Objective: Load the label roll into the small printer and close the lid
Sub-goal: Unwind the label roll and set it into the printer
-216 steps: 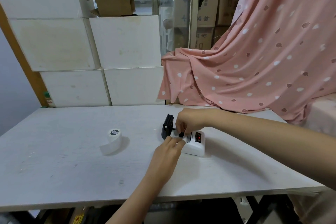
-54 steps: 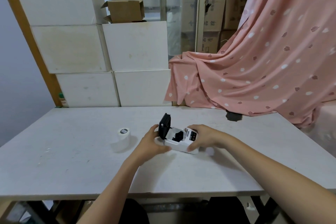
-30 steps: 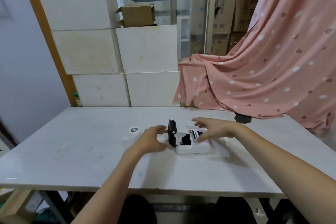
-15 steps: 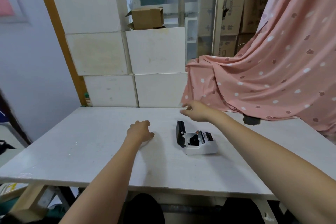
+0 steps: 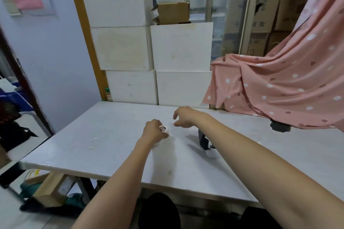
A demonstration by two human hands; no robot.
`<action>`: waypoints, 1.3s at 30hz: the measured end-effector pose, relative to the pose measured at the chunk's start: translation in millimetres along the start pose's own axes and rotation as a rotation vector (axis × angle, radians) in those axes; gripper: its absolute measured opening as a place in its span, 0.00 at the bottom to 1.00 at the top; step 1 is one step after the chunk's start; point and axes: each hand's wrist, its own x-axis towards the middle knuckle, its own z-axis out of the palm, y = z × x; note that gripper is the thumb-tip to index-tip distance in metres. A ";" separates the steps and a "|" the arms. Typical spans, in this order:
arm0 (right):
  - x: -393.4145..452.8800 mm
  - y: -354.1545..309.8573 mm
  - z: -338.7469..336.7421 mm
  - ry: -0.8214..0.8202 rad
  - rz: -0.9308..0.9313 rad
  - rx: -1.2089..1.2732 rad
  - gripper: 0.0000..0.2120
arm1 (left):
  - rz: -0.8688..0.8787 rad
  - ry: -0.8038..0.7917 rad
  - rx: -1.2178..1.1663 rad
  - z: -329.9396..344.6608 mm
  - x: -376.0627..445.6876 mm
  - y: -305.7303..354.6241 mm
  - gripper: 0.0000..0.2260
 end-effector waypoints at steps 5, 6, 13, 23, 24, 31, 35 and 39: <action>7.1 1.0 1.4 0.022 0.053 0.337 0.19 | 0.115 0.172 -0.251 -9.2 -16.8 16.2 0.14; 5.9 2.0 -1.5 0.026 0.070 0.461 0.21 | 0.150 0.207 -0.301 -12.8 -22.4 25.4 0.12; -27.2 24.1 -39.3 0.131 0.039 0.905 0.17 | 0.318 0.284 -0.518 -22.3 -40.8 85.6 0.13; -112.7 121.4 -89.2 0.133 0.000 0.843 0.15 | 0.288 -0.428 -0.748 -16.3 -35.7 160.1 0.25; -118.3 125.5 -92.4 0.122 0.014 0.837 0.15 | 0.295 -0.482 -0.764 -13.4 -34.8 165.4 0.22; -127.3 133.3 -83.1 0.050 -0.010 0.862 0.15 | 0.246 -0.602 -0.889 2.6 -29.8 163.9 0.13; -133.2 144.7 -71.3 0.082 -0.040 0.862 0.19 | 0.186 -0.598 -0.931 7.9 -29.2 167.1 0.15; -140.2 149.9 -59.6 0.125 -0.051 0.861 0.19 | 0.153 -0.587 -0.920 7.1 -29.6 165.6 0.16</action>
